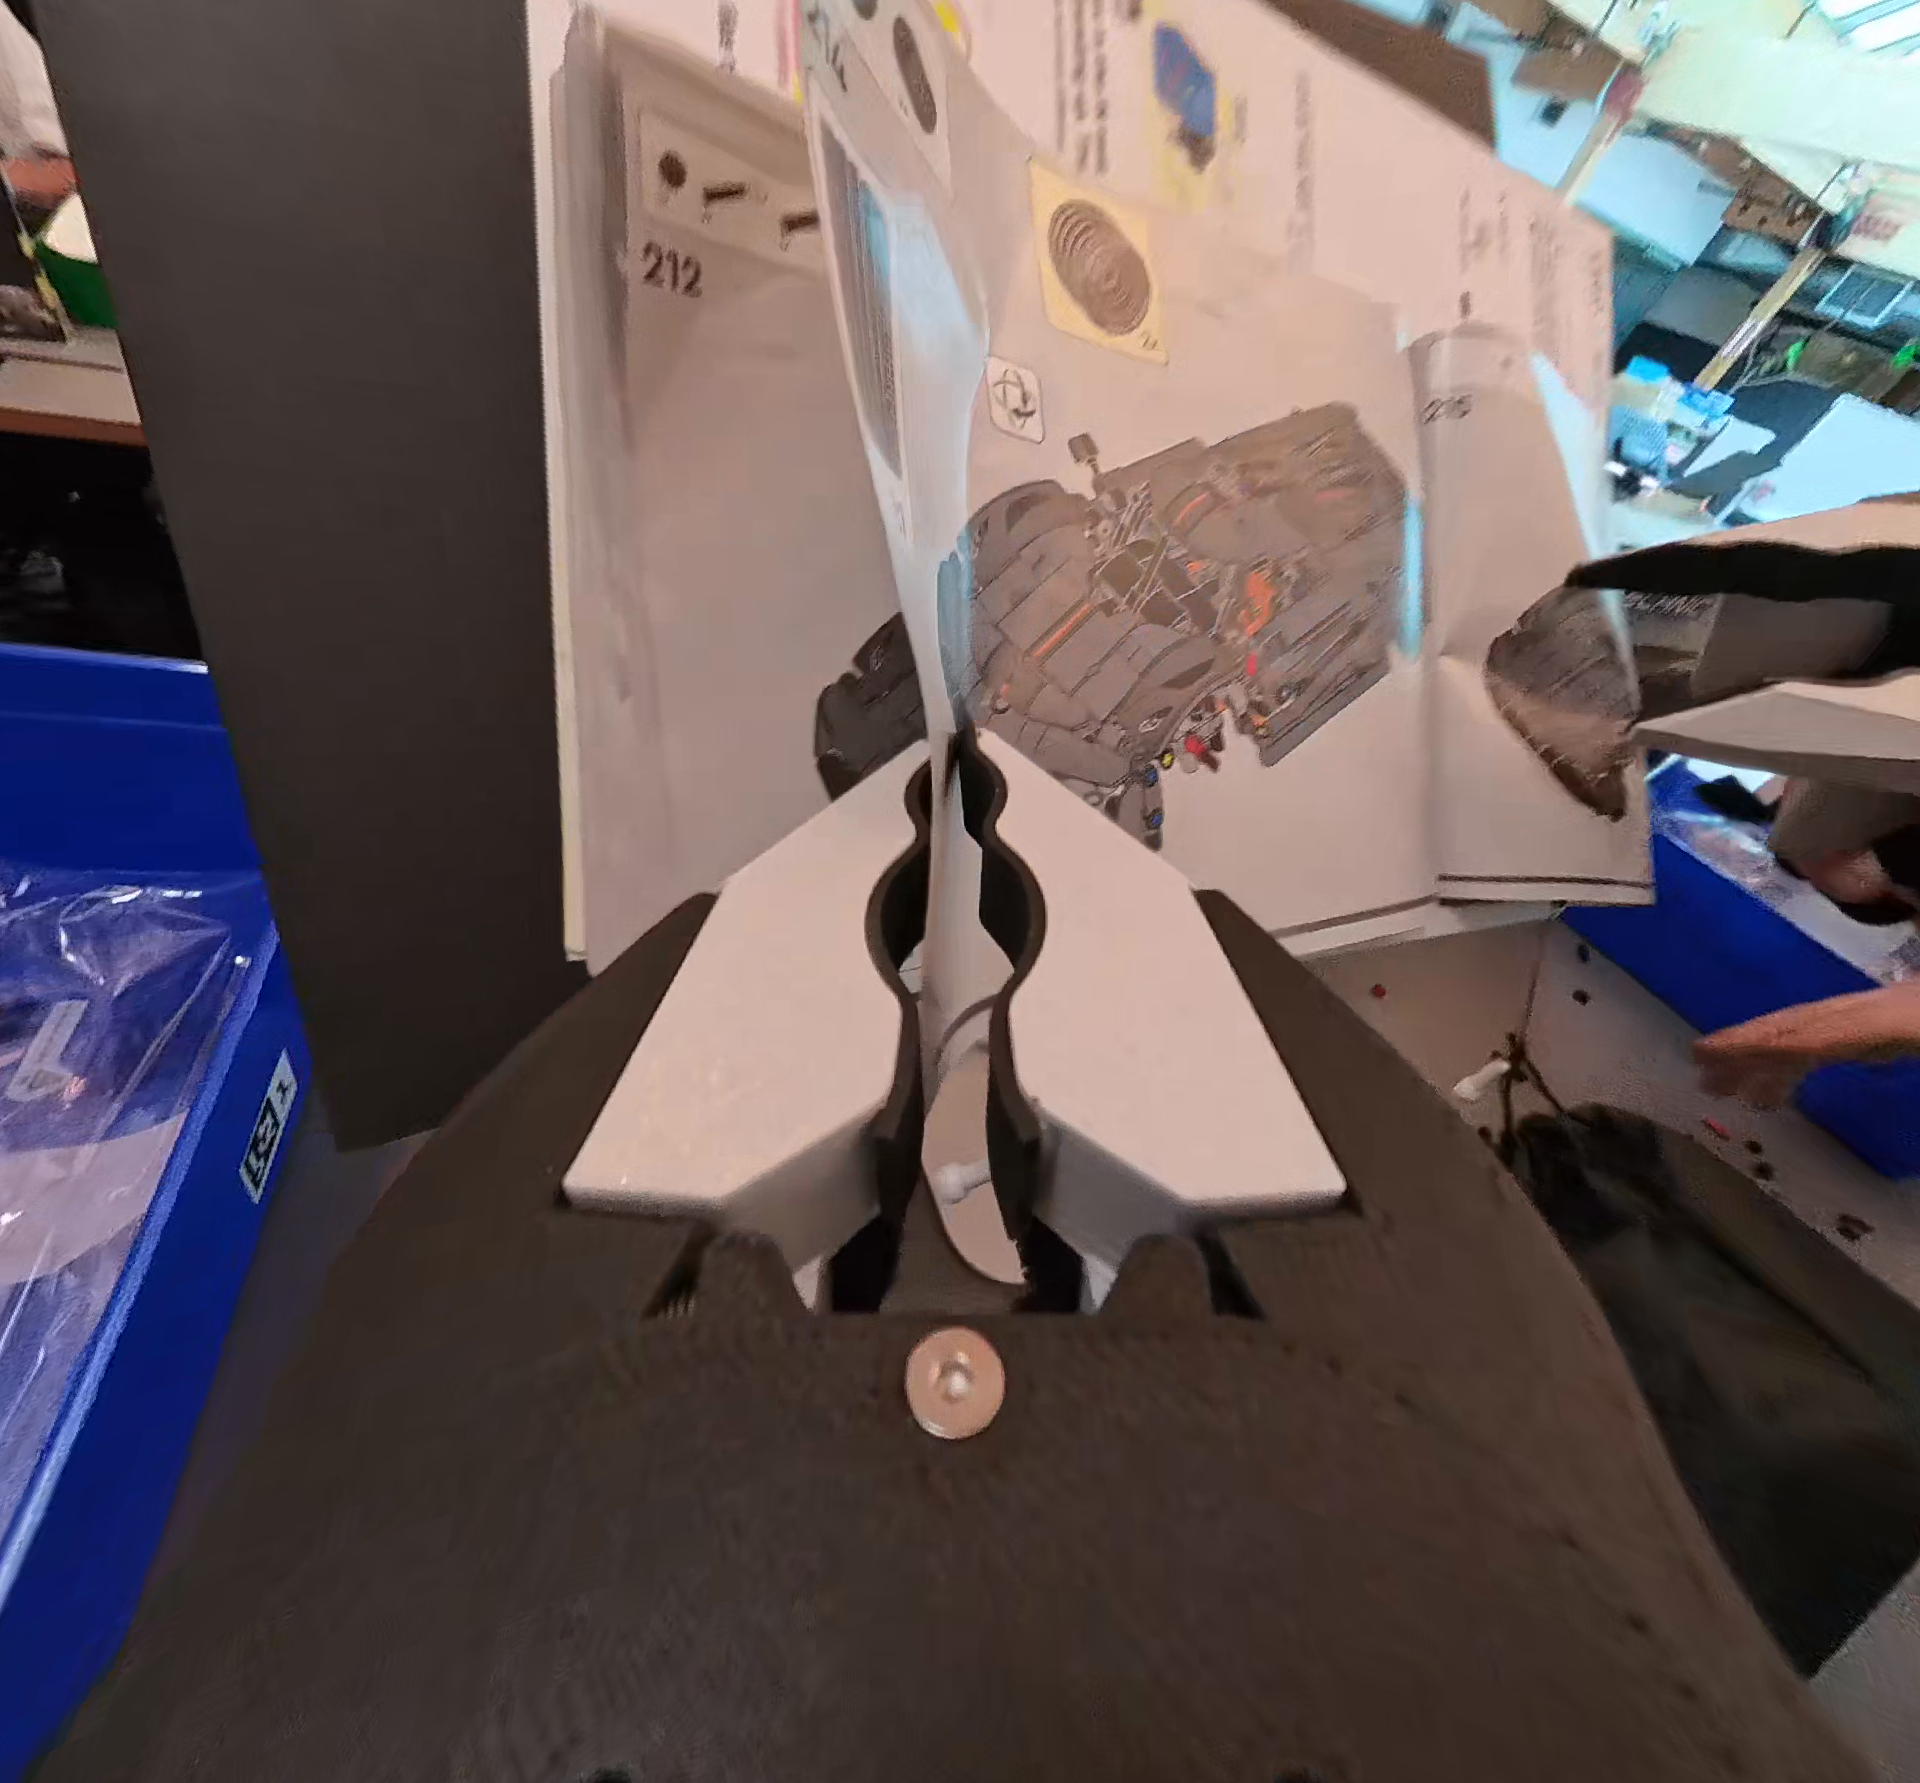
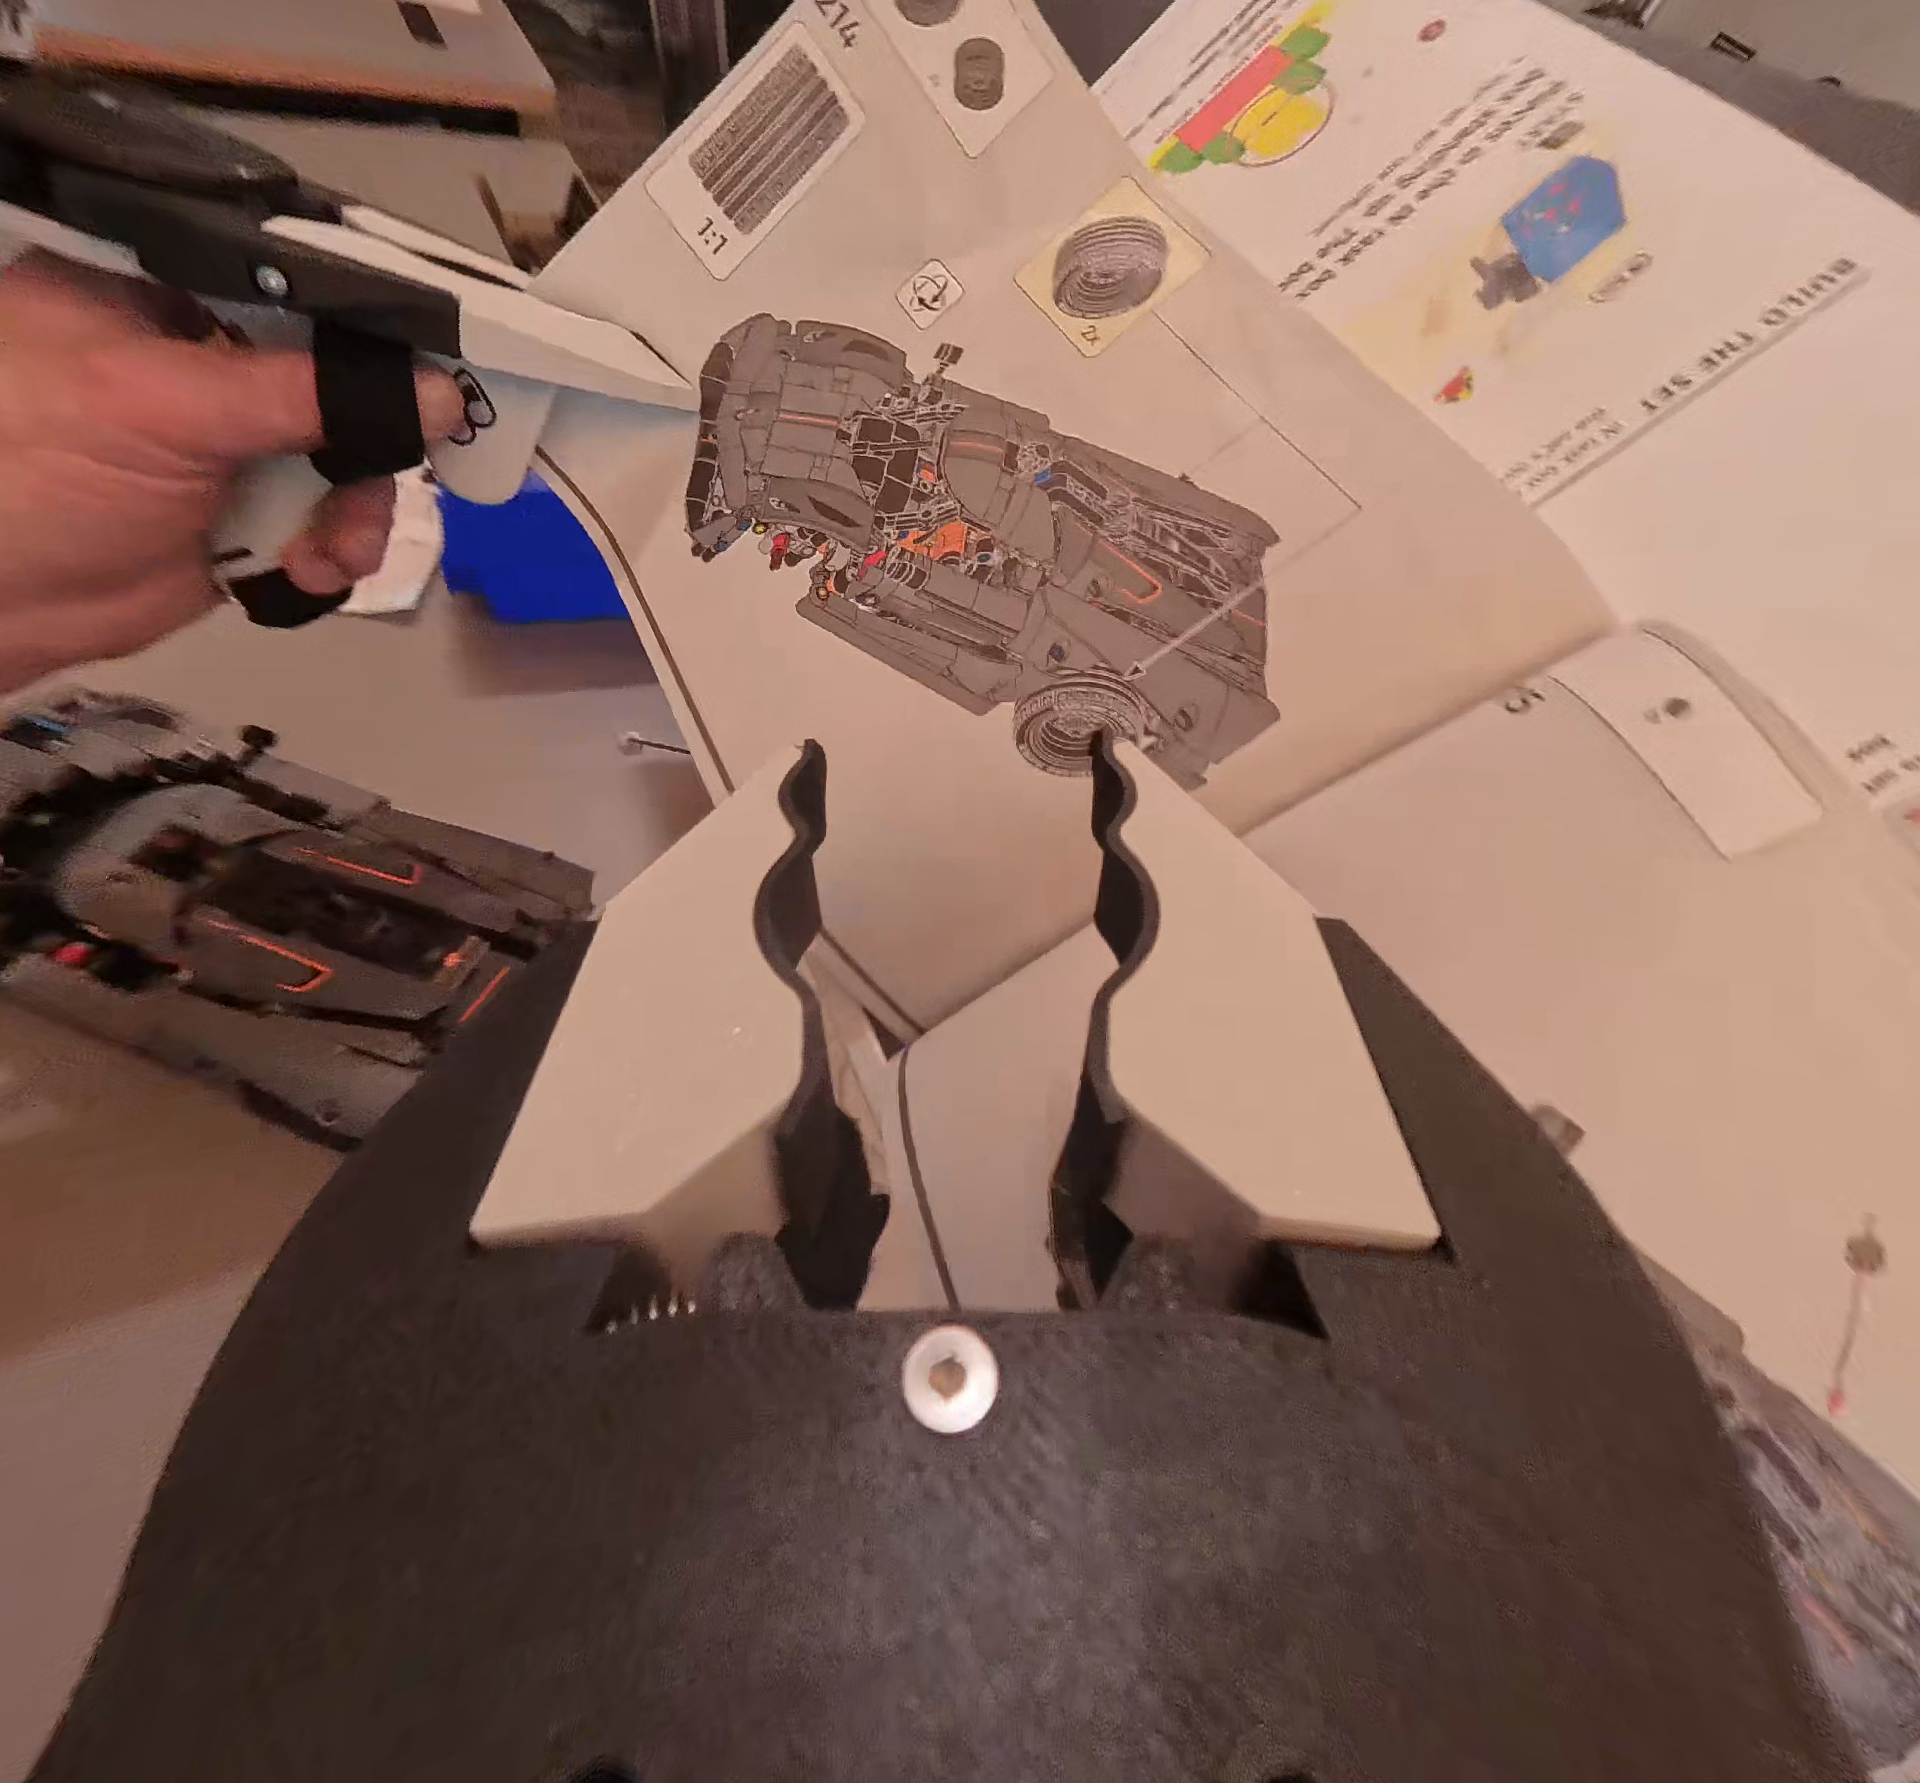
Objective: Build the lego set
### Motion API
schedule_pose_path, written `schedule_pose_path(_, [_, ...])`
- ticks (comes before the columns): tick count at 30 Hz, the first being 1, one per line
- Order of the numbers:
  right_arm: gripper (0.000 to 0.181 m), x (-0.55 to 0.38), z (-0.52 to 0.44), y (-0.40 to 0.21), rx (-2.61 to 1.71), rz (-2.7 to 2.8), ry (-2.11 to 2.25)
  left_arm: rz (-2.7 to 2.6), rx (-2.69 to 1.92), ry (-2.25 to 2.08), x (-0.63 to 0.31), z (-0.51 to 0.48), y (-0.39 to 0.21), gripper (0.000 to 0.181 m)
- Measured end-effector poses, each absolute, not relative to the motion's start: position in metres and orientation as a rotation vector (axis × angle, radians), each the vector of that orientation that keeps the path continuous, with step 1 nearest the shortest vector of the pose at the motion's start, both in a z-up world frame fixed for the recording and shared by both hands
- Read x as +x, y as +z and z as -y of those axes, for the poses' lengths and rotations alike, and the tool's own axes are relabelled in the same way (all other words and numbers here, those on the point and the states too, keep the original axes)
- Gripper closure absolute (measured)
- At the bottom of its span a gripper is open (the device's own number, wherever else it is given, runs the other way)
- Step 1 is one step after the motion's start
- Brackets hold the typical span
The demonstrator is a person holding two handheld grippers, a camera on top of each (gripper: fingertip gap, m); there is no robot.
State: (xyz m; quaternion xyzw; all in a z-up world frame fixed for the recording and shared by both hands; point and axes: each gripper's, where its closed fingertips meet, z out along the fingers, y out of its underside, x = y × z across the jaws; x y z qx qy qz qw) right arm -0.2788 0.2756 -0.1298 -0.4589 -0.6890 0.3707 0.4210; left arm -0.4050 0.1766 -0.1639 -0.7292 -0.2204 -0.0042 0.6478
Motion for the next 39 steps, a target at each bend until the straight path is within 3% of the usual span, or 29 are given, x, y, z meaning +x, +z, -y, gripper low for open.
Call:
schedule_pose_path(8, [0.143,-0.314,-0.274,-0.176,-1.249,1.828,0.745,0.515,-1.737,0.048,-0.43,-0.177,-0.193,0.178])
schedule_pose_path(15, [0.148,-0.306,-0.273,-0.177,-1.248,1.856,0.758,0.422,-1.726,0.412,-0.435,-0.157,-0.164,0.165])
schedule_pose_path(19, [0.143,-0.297,-0.272,-0.175,-1.279,1.854,0.803,0.263,-1.699,0.647,-0.417,-0.158,-0.129,0.171])
schedule_pose_path(21, [0.15,-0.291,-0.275,-0.167,-1.251,1.82,0.816,0.167,-1.703,0.604,-0.4,-0.171,-0.122,0.172])
schedule_pose_path(27, [0.151,-0.268,-0.29,-0.167,-1.271,1.809,0.772,0.056,-1.829,0.668,-0.396,-0.201,-0.146,0.181])
schedule_pose_path(32, [0.141,-0.242,-0.299,-0.171,-1.287,1.809,0.793,0.161,-1.961,0.587,-0.426,-0.209,-0.187,0.181])
schedule_pose_path(39, [0.151,-0.255,-0.273,-0.169,-1.09,1.858,0.754,0.18,-1.867,0.594,-0.427,-0.205,-0.161,0.181])
